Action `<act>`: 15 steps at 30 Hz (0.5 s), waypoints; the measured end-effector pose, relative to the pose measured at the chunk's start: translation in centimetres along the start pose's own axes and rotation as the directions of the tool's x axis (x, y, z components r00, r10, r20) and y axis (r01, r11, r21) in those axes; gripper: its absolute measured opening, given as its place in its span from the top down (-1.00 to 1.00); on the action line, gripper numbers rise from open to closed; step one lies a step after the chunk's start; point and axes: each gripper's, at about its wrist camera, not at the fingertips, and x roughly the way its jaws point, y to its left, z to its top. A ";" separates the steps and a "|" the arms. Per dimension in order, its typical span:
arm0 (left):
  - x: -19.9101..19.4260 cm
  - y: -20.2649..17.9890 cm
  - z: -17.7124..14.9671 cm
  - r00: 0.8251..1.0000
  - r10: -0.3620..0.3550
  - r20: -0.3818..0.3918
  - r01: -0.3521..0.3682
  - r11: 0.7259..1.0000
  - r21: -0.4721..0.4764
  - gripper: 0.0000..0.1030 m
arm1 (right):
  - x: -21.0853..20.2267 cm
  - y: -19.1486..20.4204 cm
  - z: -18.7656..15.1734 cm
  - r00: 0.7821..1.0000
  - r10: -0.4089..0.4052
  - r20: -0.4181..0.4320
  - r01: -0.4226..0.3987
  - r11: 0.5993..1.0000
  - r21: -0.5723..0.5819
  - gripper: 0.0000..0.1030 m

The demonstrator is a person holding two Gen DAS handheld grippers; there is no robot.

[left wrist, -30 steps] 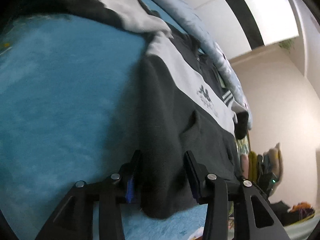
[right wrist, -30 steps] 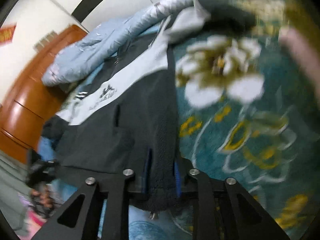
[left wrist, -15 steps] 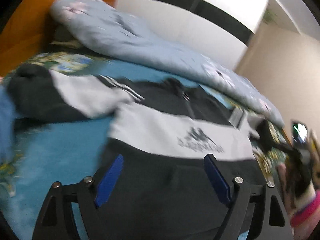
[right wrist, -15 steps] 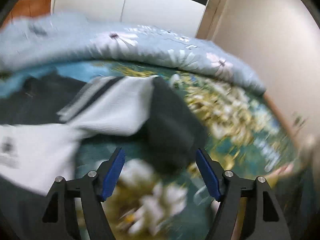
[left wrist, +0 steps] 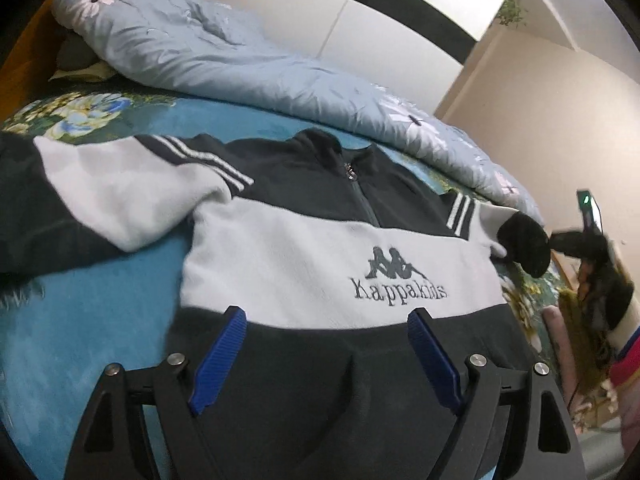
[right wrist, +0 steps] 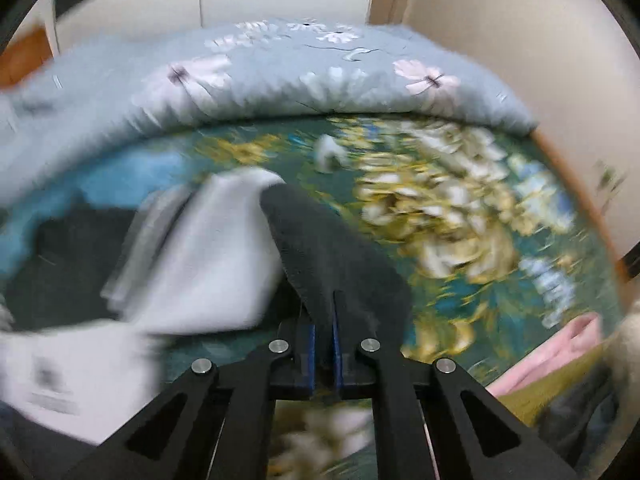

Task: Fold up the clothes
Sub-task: 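Grasp a black sleeve cuff with the right gripper and fold it across the hoodie front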

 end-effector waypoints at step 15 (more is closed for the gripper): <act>-6.0 10.5 0.0 0.989 0.011 0.150 0.027 0.969 -0.245 -0.66 | -1.0 31.3 0.9 0.838 0.436 -0.328 -0.519 0.823 -0.231 0.88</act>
